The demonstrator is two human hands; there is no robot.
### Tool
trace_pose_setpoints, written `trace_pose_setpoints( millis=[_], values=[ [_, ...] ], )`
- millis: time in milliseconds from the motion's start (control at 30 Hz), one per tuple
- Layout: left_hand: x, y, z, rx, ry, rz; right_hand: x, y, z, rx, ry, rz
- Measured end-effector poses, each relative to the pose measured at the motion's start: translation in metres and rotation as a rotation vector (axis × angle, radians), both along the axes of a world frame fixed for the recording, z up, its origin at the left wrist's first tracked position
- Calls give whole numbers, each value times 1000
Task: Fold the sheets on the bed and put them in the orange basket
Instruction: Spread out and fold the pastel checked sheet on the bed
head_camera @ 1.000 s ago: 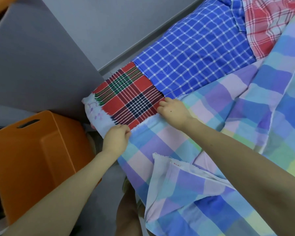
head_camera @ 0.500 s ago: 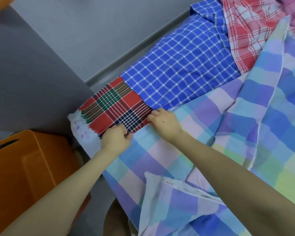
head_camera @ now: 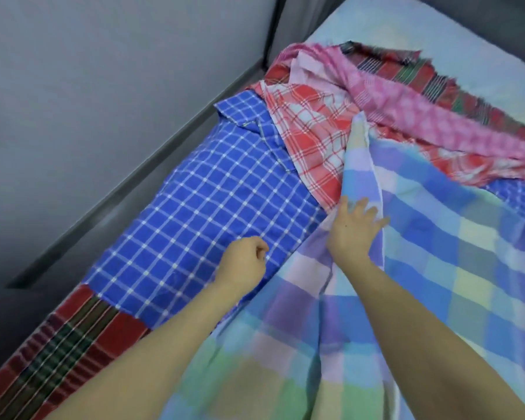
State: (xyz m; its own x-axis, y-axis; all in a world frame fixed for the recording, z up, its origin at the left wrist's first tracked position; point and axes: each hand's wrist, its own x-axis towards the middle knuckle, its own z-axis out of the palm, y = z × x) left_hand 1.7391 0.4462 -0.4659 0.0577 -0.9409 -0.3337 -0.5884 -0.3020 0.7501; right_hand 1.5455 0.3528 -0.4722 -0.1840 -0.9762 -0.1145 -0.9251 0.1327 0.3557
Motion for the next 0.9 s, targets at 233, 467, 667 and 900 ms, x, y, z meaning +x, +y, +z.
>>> trace_pose_setpoints(
  millis=[233,467,667,900],
  values=[
    [-56,-71,-7,30,-25,-122,-102,-18,38,-324,-539,-443],
    [-130,-124,-9,96,-65,-291,-225,-1,51,-83,-530,-725],
    [-182,-158,-8,25,-116,-265,-188,-95,47,-59,-602,-235],
    [-200,-187,5,9,178,-138,-165,-113,37,75,-497,24]
  ],
)
